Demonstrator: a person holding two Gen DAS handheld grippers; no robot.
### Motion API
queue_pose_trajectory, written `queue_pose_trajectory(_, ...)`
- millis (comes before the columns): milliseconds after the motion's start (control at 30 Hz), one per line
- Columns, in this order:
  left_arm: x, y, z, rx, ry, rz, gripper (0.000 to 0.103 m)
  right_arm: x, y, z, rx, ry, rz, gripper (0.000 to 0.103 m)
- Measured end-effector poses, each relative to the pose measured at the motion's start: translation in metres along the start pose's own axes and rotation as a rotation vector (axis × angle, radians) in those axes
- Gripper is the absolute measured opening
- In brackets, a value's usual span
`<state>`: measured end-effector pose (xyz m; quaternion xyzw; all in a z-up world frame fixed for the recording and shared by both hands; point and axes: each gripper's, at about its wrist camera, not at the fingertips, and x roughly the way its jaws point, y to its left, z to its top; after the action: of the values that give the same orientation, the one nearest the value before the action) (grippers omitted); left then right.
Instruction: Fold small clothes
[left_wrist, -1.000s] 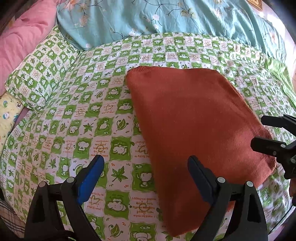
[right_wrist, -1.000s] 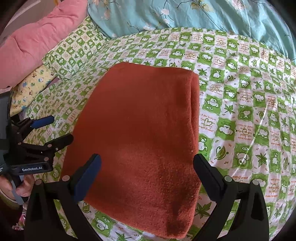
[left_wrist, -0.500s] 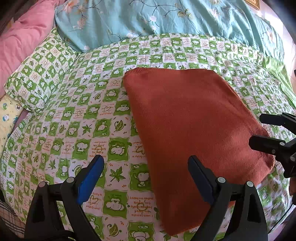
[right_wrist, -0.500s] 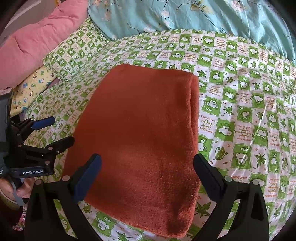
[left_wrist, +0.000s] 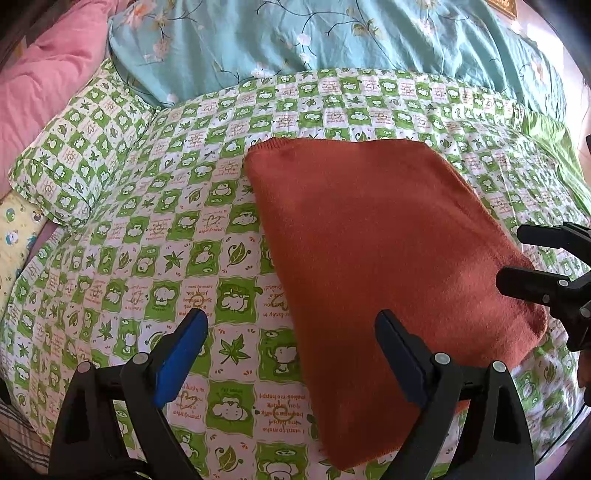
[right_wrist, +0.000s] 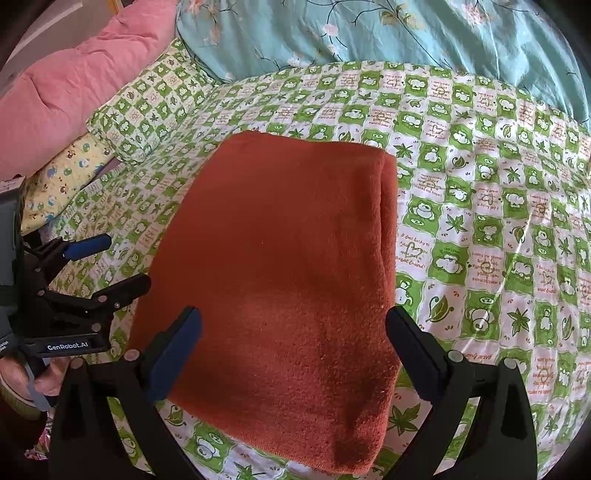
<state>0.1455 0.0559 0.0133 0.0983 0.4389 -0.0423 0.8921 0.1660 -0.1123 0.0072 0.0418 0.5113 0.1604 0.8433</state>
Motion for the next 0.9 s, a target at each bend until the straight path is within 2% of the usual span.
queue_pose_trajectory(900,0.0014,0.0056,0.0087,-0.016,-0.031,0.008,0.092,-0.0041,-0.0090,0.0060,0.029,-0.028,-0.020,0.099)
